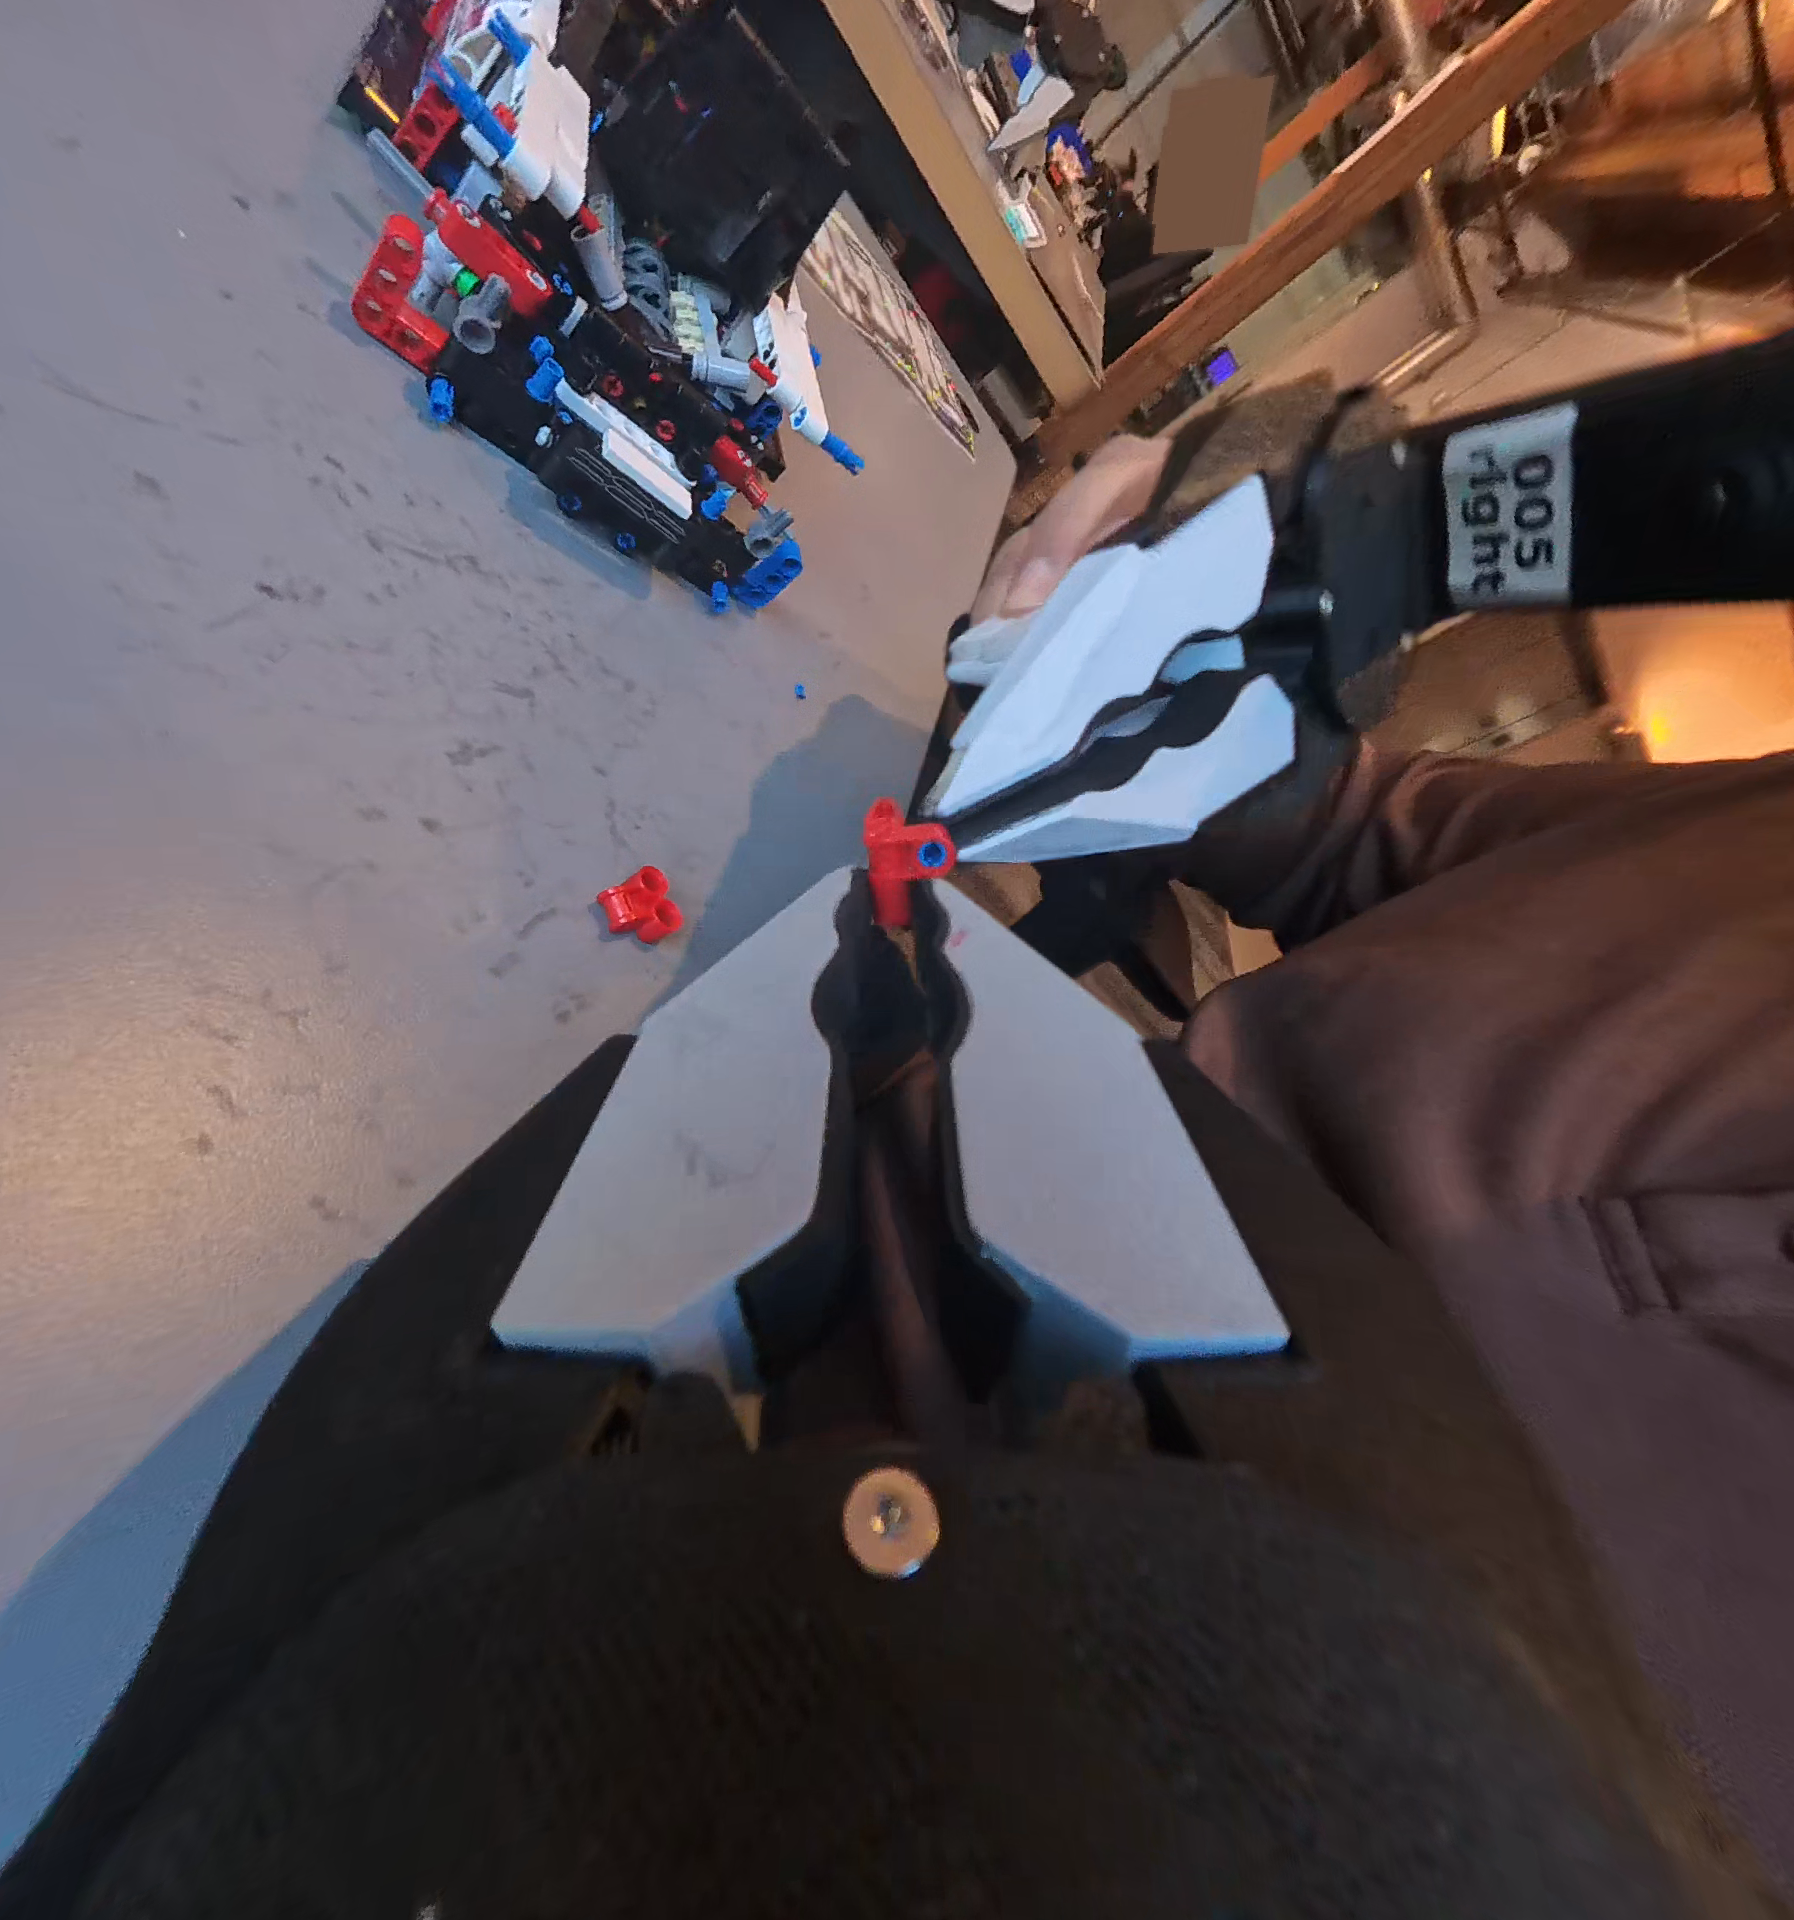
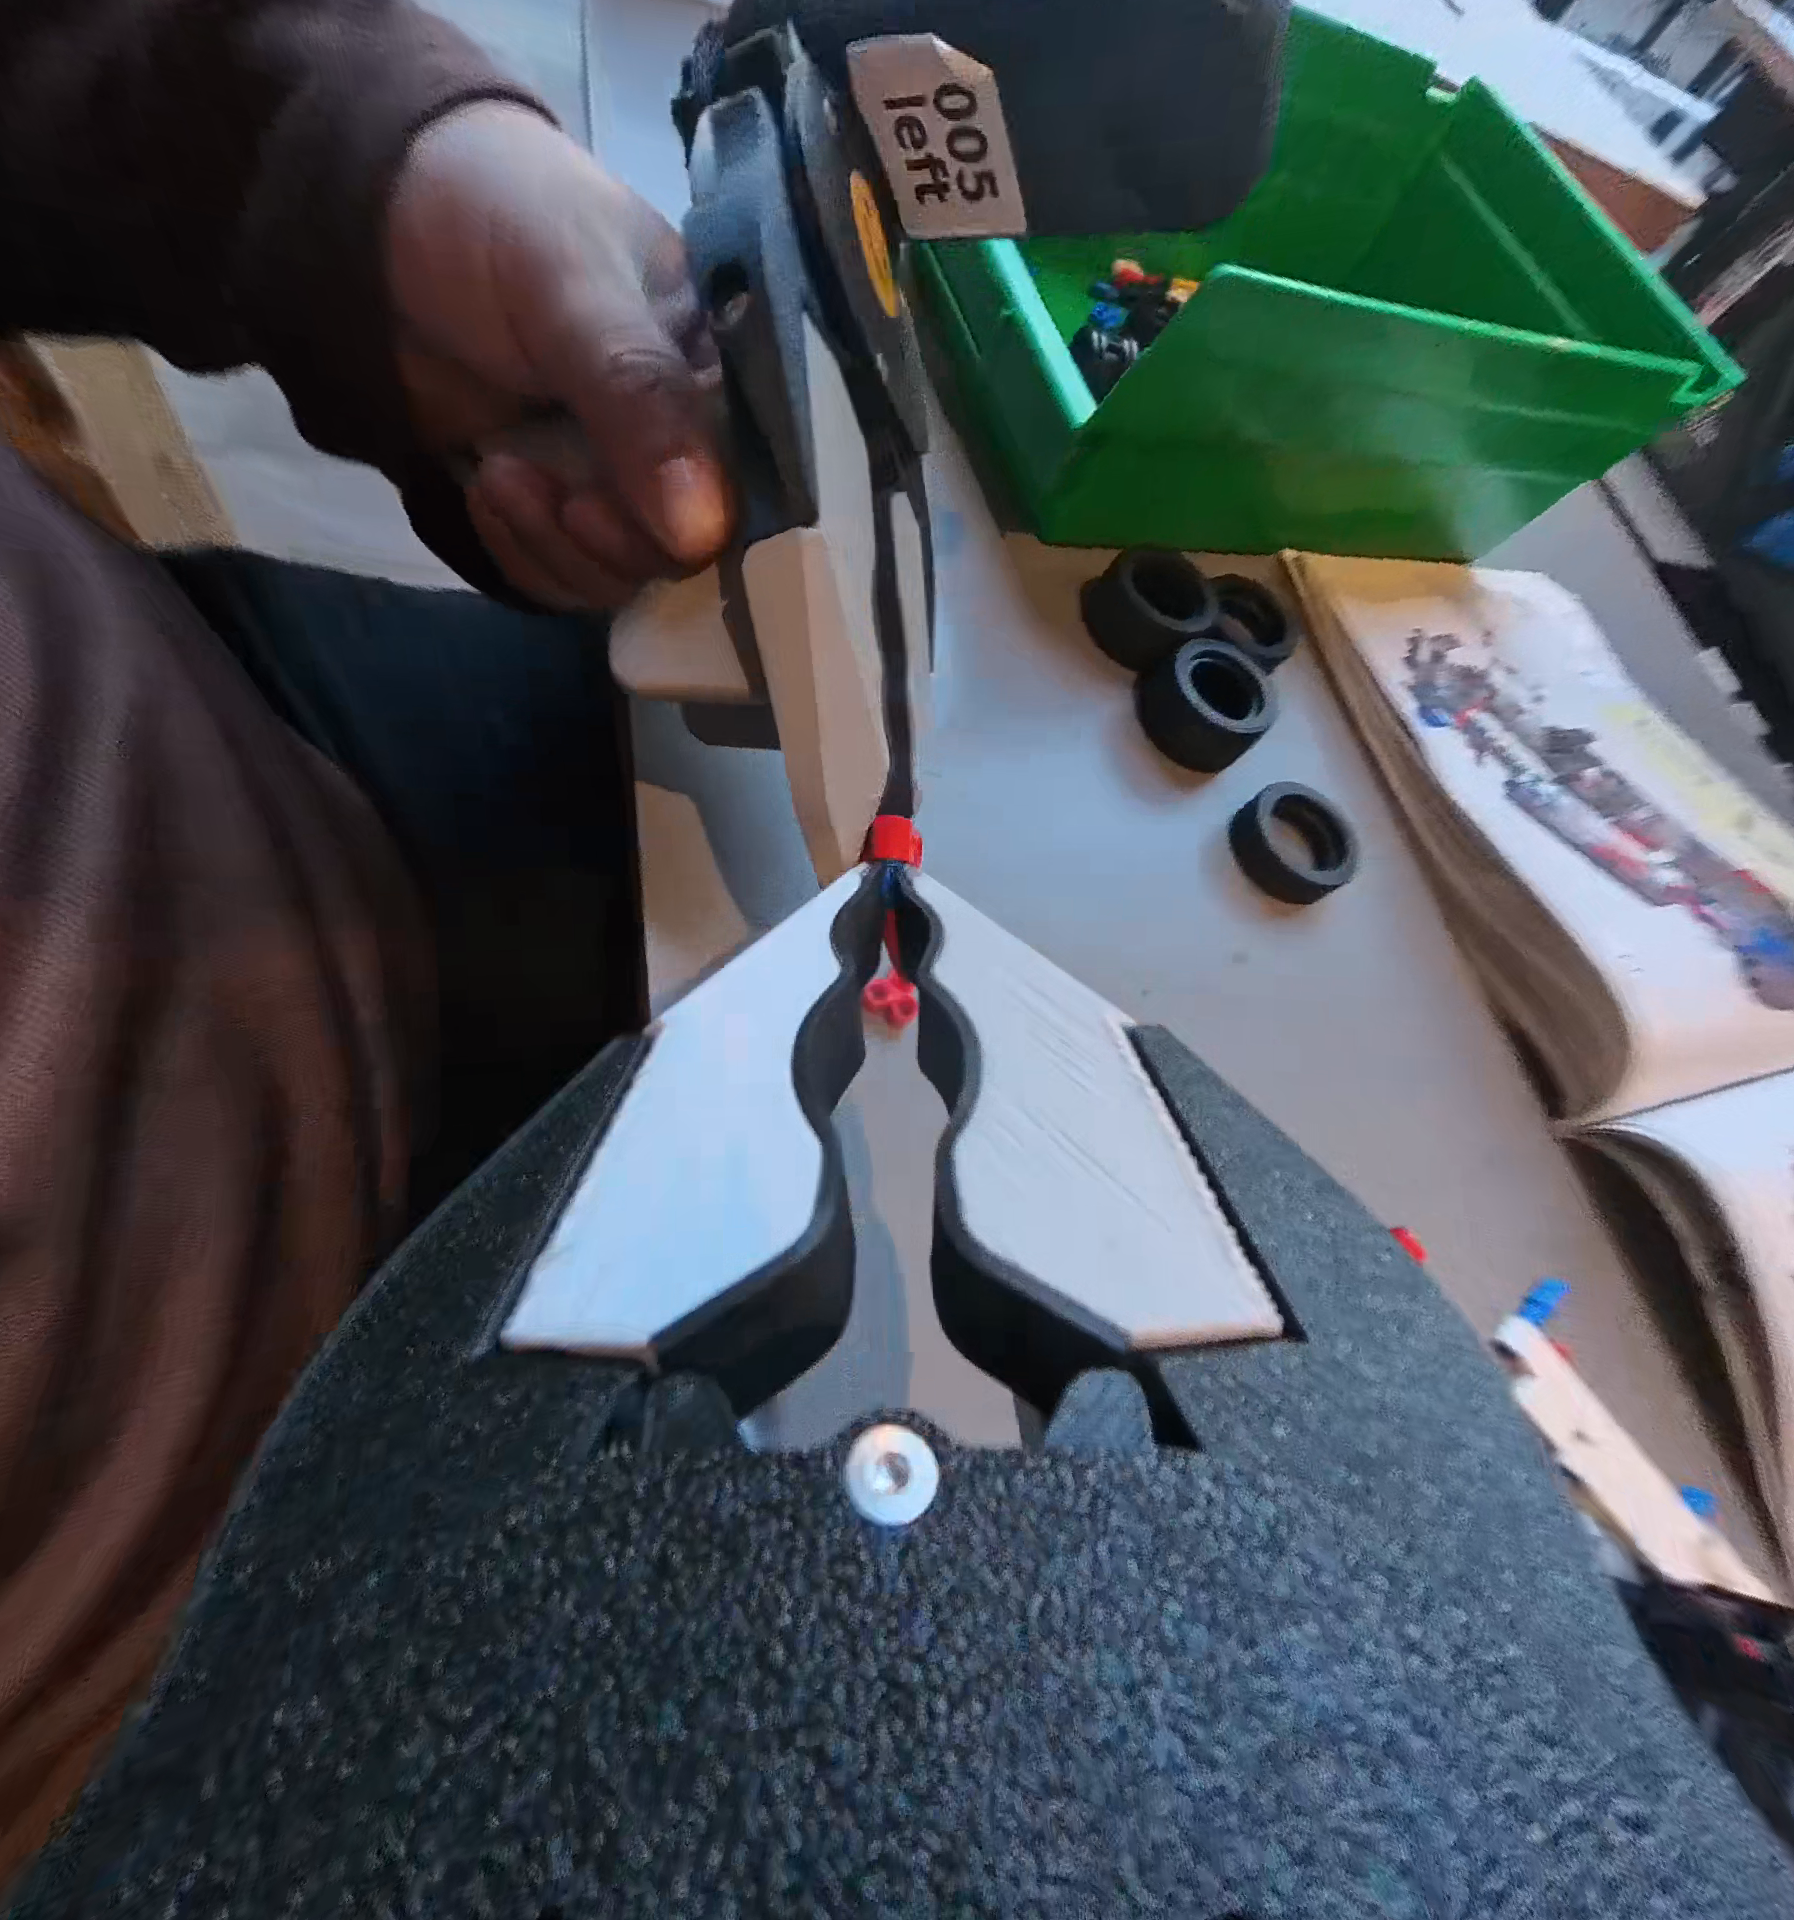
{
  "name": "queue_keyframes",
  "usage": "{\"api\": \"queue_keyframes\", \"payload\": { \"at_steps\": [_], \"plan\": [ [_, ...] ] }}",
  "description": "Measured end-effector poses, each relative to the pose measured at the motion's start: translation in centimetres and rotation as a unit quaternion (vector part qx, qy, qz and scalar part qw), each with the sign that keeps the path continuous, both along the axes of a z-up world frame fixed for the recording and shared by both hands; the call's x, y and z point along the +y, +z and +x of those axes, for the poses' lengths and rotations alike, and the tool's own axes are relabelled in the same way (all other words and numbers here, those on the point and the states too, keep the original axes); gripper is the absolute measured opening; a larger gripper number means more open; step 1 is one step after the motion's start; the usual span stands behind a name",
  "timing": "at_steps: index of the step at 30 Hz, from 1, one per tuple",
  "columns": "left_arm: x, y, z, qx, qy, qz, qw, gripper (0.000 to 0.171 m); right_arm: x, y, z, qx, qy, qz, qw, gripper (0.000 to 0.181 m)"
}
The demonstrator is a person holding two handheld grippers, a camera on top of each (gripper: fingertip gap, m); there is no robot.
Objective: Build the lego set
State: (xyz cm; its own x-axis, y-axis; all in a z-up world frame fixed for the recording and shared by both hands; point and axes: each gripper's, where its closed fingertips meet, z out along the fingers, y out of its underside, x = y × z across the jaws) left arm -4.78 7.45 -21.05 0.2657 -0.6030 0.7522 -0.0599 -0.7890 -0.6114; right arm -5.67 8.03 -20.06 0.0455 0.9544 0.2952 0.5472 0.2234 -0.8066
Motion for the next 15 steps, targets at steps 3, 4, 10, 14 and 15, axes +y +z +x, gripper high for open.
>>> {"api": "queue_keyframes", "payload": {
  "at_steps": [3,4,10,14,15],
  "plan": [
    [0.1,0.0,-0.1,0.012,-0.005,0.024,1.000,0.006,-0.1,0.1,-0.1,0.017,0.005,-0.060,0.998,0.001],
    [0.2,0.1,-0.1,0.009,-0.004,0.024,1.000,0.005,0.0,0.1,-0.1,0.025,0.004,-0.081,0.996,0.002],
    [0.5,1.2,0.2,-0.100,-0.007,-0.092,0.991,0.005,0.6,1.1,0.1,-0.011,-0.006,0.174,0.985,0.004],
    [0.2,0.8,0.5,-0.108,-0.020,-0.120,0.987,0.004,0.2,0.8,0.3,-0.070,0.017,0.283,0.956,0.003],
    [0.2,0.8,0.6,-0.108,-0.022,-0.121,0.987,0.005,0.2,0.9,0.4,-0.072,0.019,0.281,0.957,0.005]
  ]
}}
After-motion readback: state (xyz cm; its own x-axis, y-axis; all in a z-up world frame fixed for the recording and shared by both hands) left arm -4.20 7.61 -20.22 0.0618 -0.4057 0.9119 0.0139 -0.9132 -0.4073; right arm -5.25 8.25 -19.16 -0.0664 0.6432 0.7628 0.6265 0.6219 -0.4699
